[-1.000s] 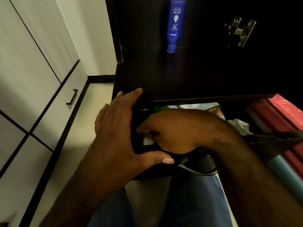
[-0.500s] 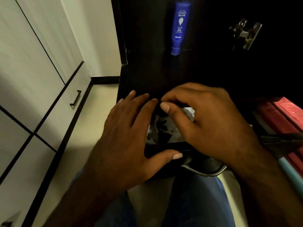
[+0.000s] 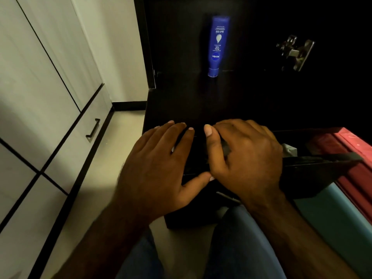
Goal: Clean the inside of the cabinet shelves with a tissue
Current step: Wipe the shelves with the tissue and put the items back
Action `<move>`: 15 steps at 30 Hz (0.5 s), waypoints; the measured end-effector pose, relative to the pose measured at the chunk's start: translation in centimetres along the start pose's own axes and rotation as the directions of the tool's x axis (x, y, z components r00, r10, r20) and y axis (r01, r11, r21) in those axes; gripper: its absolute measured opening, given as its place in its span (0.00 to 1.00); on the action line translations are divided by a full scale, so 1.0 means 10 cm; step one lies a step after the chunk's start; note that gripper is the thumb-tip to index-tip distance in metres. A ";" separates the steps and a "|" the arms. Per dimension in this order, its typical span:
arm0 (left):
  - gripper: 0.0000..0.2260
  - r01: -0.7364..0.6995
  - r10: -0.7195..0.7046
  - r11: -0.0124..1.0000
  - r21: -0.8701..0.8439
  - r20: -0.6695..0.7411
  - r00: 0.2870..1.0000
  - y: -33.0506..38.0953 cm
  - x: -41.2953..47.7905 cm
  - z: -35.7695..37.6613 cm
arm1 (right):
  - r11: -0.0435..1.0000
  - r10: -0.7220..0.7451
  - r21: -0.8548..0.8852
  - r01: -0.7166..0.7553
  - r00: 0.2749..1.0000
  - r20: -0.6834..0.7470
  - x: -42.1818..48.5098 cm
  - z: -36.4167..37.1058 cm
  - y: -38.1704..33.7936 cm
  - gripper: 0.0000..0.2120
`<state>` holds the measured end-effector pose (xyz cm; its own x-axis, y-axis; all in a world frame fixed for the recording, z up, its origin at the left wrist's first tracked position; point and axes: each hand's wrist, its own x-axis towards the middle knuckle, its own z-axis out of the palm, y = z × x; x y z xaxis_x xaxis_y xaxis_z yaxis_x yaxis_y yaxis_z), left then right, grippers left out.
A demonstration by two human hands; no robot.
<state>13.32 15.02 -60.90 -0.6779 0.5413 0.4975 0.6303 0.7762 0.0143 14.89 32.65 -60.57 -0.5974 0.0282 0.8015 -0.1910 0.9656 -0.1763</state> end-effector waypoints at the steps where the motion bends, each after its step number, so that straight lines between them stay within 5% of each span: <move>1: 0.35 -0.008 0.008 1.000 0.003 -0.030 1.000 -0.01 0.01 0.02 | 1.000 -0.011 -0.001 0.010 0.999 -0.049 0.01 0.04 0.02 0.19; 6: 0.27 -0.017 0.026 0.998 0.054 -0.171 0.985 -0.03 0.06 0.14 | 0.998 -0.055 -0.038 0.046 0.961 -0.272 0.06 0.24 0.08 0.17; 15: 0.13 0.041 -0.001 0.996 0.084 -0.423 0.906 -0.04 0.11 0.41 | 0.999 -0.053 -0.014 0.052 0.898 -0.436 0.11 0.52 0.16 0.17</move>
<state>10.78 16.61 -63.94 -0.4548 0.3524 0.8179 0.5678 0.8223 -0.0386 9.87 32.84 -63.00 -0.1867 0.0870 0.9786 -0.2107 0.9693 -0.1264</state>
